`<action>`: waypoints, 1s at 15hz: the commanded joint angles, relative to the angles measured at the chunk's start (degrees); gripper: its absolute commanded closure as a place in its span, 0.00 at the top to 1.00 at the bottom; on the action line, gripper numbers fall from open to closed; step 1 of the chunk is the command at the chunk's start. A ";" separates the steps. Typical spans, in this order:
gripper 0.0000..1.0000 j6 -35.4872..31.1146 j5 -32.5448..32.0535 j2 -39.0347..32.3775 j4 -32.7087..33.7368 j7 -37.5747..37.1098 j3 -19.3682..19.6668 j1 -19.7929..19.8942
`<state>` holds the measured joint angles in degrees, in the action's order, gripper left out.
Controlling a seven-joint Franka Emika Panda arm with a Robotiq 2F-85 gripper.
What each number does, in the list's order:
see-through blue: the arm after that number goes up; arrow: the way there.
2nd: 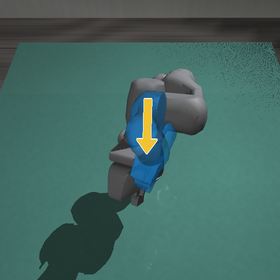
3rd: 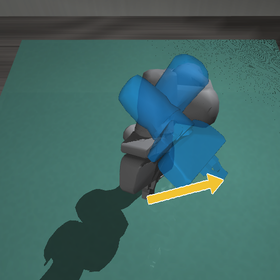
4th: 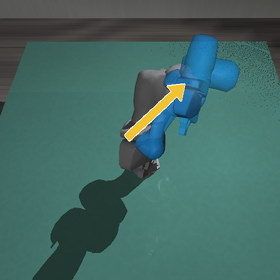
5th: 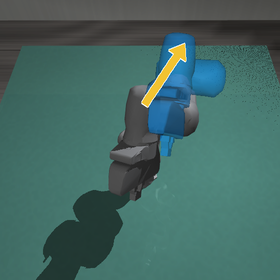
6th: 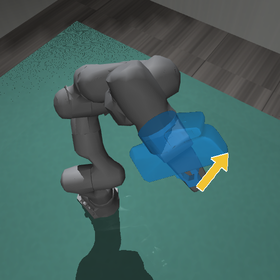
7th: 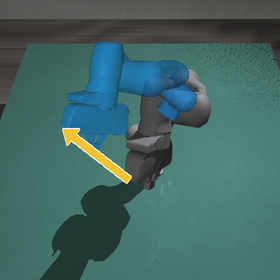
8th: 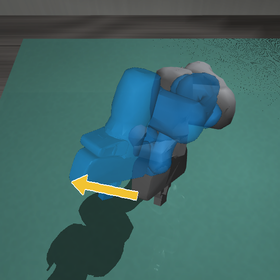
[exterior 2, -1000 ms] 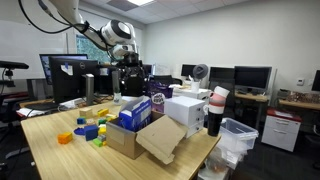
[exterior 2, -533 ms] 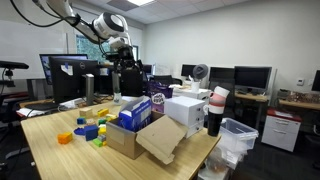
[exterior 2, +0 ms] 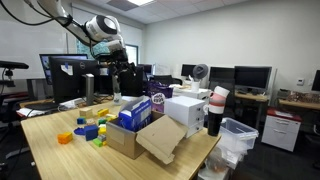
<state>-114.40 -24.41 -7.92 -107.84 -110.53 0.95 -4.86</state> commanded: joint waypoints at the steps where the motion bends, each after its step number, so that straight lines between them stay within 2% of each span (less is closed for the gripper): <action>1: 1.00 -5.27 -0.26 3.35 -5.36 9.35 -0.77 0.67; 15: 1.00 -20.09 3.24 6.00 -11.35 47.50 -0.65 1.97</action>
<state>-130.81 -23.75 -4.28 -116.14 -72.34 0.86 -3.89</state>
